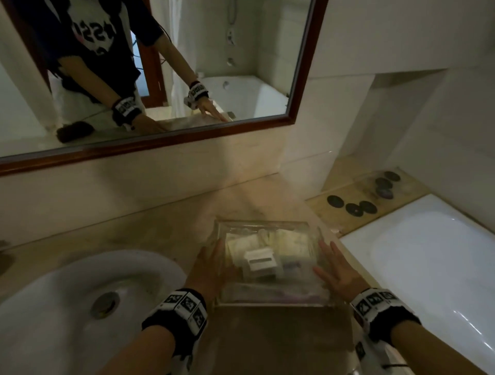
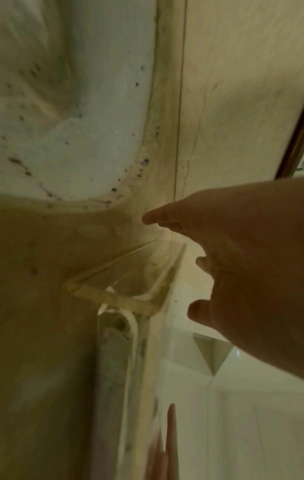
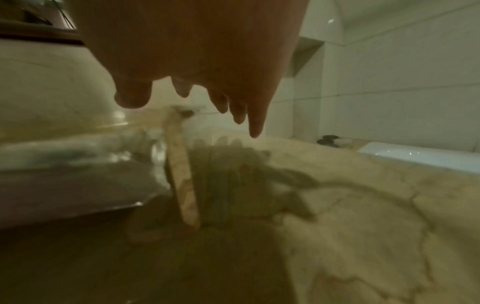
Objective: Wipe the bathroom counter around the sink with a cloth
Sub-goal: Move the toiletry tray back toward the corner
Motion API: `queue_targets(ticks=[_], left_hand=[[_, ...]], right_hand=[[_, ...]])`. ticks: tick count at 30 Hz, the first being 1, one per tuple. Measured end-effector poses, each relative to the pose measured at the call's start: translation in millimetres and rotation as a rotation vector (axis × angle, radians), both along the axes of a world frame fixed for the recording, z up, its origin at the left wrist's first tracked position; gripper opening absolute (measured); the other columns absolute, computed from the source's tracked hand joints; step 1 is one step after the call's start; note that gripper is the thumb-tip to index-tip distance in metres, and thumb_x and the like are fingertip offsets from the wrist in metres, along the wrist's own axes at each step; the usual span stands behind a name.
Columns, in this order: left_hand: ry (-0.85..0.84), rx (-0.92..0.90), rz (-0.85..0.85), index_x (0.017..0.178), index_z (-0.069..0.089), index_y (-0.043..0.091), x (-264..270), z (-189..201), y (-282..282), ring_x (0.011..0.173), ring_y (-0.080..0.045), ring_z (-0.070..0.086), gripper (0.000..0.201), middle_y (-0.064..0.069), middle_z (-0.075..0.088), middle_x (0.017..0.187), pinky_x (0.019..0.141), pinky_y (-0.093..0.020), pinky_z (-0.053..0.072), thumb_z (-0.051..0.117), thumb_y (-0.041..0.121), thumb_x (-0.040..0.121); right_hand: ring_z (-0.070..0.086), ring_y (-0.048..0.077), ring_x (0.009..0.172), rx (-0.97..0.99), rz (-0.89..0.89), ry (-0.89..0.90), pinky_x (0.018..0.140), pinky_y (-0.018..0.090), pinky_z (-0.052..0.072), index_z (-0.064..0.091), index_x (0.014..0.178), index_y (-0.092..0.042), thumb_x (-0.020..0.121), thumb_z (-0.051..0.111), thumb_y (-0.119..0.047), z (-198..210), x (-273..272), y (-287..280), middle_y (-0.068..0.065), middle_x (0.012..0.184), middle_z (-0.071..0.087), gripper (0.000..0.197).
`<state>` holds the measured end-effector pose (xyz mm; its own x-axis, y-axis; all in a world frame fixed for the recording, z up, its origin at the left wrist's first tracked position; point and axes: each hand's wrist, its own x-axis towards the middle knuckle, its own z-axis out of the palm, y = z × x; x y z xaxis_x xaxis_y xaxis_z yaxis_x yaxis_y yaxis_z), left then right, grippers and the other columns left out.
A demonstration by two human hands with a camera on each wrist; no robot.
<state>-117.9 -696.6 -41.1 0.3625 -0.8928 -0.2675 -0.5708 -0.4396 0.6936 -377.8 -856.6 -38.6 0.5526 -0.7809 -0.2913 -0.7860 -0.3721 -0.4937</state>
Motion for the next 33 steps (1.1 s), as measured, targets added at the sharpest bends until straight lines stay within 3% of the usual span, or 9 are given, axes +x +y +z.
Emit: queue_targets(ticks=[4,6,8,12,19,25,27,30,33], left_hand=[[0.017,0.111,0.079,0.150,-0.011,0.027,-15,-5,-15,0.148,-0.028,0.003,0.122,-0.010,-0.003,0.159,0.116,-0.034,0.021,0.032,0.094,0.057],[0.048,0.084,0.131,0.150,-0.008,0.024,-18,-9,-20,0.147,-0.025,0.012,0.108,-0.010,0.002,0.159,0.108,-0.022,0.026,0.047,0.076,0.074],[0.059,0.039,0.149,0.151,-0.004,0.027,-16,-12,-23,0.143,-0.026,0.025,0.094,-0.008,0.007,0.158,0.111,-0.028,0.030,0.057,0.054,0.084],[0.162,0.004,0.135,0.151,0.003,0.028,-9,-14,-22,0.143,-0.023,0.025,0.113,-0.004,0.016,0.159,0.117,-0.042,0.028,0.056,0.072,0.062],[0.246,-0.005,0.175,0.150,0.004,0.027,-5,-8,-15,0.141,-0.019,0.030,0.090,-0.004,0.025,0.155,0.112,-0.029,0.029,0.067,0.028,0.085],[0.141,-0.015,0.208,0.151,0.011,0.019,5,20,5,0.136,-0.023,0.037,0.082,-0.009,0.032,0.151,0.109,-0.029,0.032,0.063,0.027,0.088],[0.167,-0.031,0.220,0.151,0.011,0.023,12,29,21,0.138,-0.023,0.035,0.087,-0.007,0.030,0.153,0.111,-0.031,0.031,0.065,0.039,0.085],[0.222,-0.095,0.269,0.147,0.012,0.038,27,37,56,0.138,-0.023,0.034,0.100,-0.005,0.029,0.154,0.114,-0.039,0.033,0.064,0.064,0.066],[0.230,-0.139,0.324,0.148,0.009,0.034,39,42,102,0.141,-0.021,0.029,0.086,-0.003,0.027,0.155,0.115,-0.036,0.028,0.066,0.039,0.083]], right_hand=[[0.010,0.020,0.146,0.123,-0.067,-0.143,0.117,0.031,0.012,0.005,0.147,-0.034,0.094,0.048,-0.036,-8,0,-5,-0.004,0.158,0.005,0.069],[0.017,0.018,0.144,0.118,-0.093,-0.216,0.113,0.024,0.014,0.010,0.146,-0.034,0.092,0.050,-0.037,-13,7,-6,-0.003,0.157,0.013,0.067],[0.027,0.018,0.140,0.108,-0.142,-0.267,0.108,0.022,0.020,0.016,0.147,-0.029,0.090,0.054,-0.037,-19,12,-6,0.001,0.154,0.025,0.069],[0.036,0.021,0.135,0.156,-0.194,-0.325,0.103,0.023,0.028,0.021,0.146,-0.028,0.087,0.061,-0.031,-21,15,-7,0.004,0.150,0.035,0.072],[0.036,0.021,0.135,0.186,-0.200,-0.354,0.100,0.021,0.029,0.021,0.145,-0.032,0.086,0.063,-0.028,-15,18,2,0.002,0.149,0.035,0.072],[0.034,0.020,0.136,0.196,-0.164,-0.388,0.109,0.028,0.032,0.025,0.144,-0.033,0.084,0.065,-0.030,5,37,15,0.000,0.150,0.034,0.072],[0.036,0.021,0.135,0.213,-0.157,-0.403,0.109,0.033,0.034,0.026,0.143,-0.037,0.084,0.066,-0.031,14,46,25,0.000,0.149,0.035,0.072],[0.036,0.017,0.133,0.180,-0.109,-0.411,0.103,0.022,0.029,0.028,0.143,-0.033,0.084,0.066,-0.027,26,65,47,-0.001,0.148,0.036,0.070],[0.034,0.007,0.128,0.151,-0.047,-0.416,0.107,0.021,0.027,0.030,0.143,-0.029,0.083,0.068,-0.027,36,86,80,0.000,0.148,0.037,0.071]])
